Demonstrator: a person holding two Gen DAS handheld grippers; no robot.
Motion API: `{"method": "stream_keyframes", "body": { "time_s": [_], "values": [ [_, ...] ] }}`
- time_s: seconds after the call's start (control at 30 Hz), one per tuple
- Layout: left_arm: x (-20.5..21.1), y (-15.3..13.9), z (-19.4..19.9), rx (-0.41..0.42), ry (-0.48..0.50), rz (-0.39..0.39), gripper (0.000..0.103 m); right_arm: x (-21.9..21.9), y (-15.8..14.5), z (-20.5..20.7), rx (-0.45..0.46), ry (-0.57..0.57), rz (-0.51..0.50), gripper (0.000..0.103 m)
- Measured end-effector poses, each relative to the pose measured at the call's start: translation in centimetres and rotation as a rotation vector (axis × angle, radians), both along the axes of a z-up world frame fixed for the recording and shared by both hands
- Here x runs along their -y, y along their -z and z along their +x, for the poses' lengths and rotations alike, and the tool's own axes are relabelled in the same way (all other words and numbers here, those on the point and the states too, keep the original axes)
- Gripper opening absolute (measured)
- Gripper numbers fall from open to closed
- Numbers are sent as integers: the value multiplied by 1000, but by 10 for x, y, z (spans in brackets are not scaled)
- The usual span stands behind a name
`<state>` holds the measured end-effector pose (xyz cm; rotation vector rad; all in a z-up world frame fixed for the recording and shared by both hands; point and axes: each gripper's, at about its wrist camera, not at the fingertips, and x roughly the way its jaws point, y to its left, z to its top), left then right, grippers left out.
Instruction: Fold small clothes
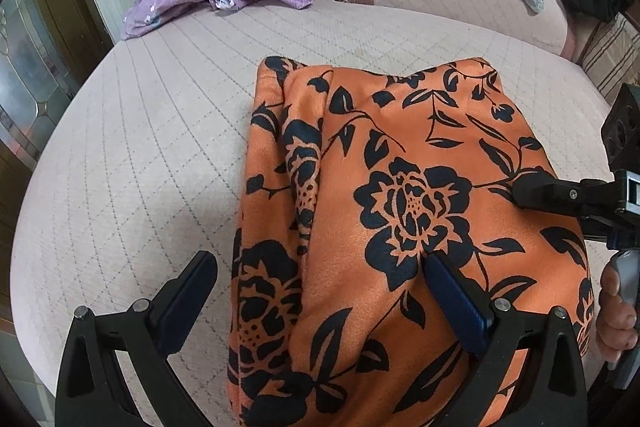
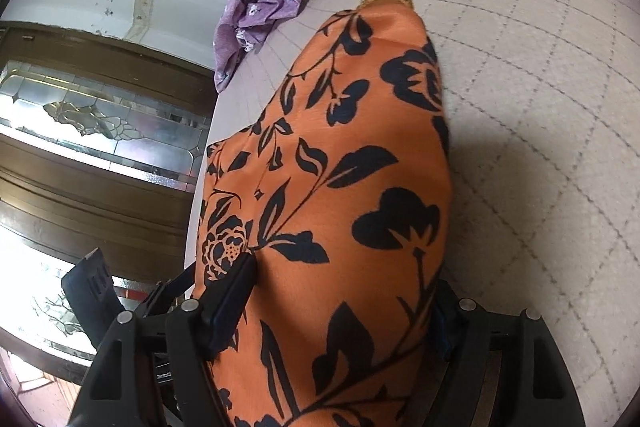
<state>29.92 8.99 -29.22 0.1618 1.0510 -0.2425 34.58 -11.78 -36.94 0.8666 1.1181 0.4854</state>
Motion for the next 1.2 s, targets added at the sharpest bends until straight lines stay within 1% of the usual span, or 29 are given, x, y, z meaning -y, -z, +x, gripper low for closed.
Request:
{"method": "stream_keyframes", "body": {
  "time_s": [0.23, 0.3, 0.4, 0.47, 0.5, 0.53, 0.57, 0.6, 0.63, 0.67, 0.7, 0.73, 0.8, 0.9, 0.97, 1.2],
  "values": [
    [-6, 9, 10, -46, -7, -51, 103, -6, -1, 2, 11, 0, -2, 77],
    [-9, 14, 14, -82, -14, -93, 103, -8, -1, 2, 17, 0, -7, 76],
    [-17, 24, 21, -165, -37, -193, 103, -11, -1, 2, 23, 4, -18, 74],
    [-23, 29, 26, -198, -53, -244, 100, -12, -1, 2, 28, 6, -23, 70],
    [-25, 28, 26, -194, -55, -258, 94, -12, -2, 2, 31, 8, -23, 69],
    [-27, 27, 27, -189, -57, -272, 90, -12, -2, 2, 35, 9, -22, 64],
    [-29, 27, 27, -186, -61, -288, 82, -12, -3, 1, 42, 11, -24, 58],
    [-31, 26, 28, -185, -62, -300, 76, -13, -6, 1, 55, 13, -31, 55],
    [-32, 25, 28, -180, -63, -306, 74, -11, -8, 1, 63, 13, -32, 50],
    [-33, 23, 28, -169, -61, -310, 67, -11, -12, 0, 79, 14, -29, 47],
    [-33, 22, 28, -160, -57, -309, 62, -10, -15, 0, 90, 14, -25, 45],
    [-33, 20, 27, -146, -52, -304, 59, -10, -18, -1, 100, 14, -24, 43],
    [-30, 13, 26, -127, -41, -289, 52, -11, -24, -2, 116, 12, -37, 41],
    [-32, 7, 25, -100, -37, -283, 45, -11, -34, -5, 138, 8, -54, 40],
    [-30, 2, 24, -93, -17, -306, 42, -6, -42, -9, 161, 19, -75, 40],
    [-4, -21, 9, -33, 69, -332, 42, 45, -70, -23, 204, 100, -45, 39]
  ]
}}
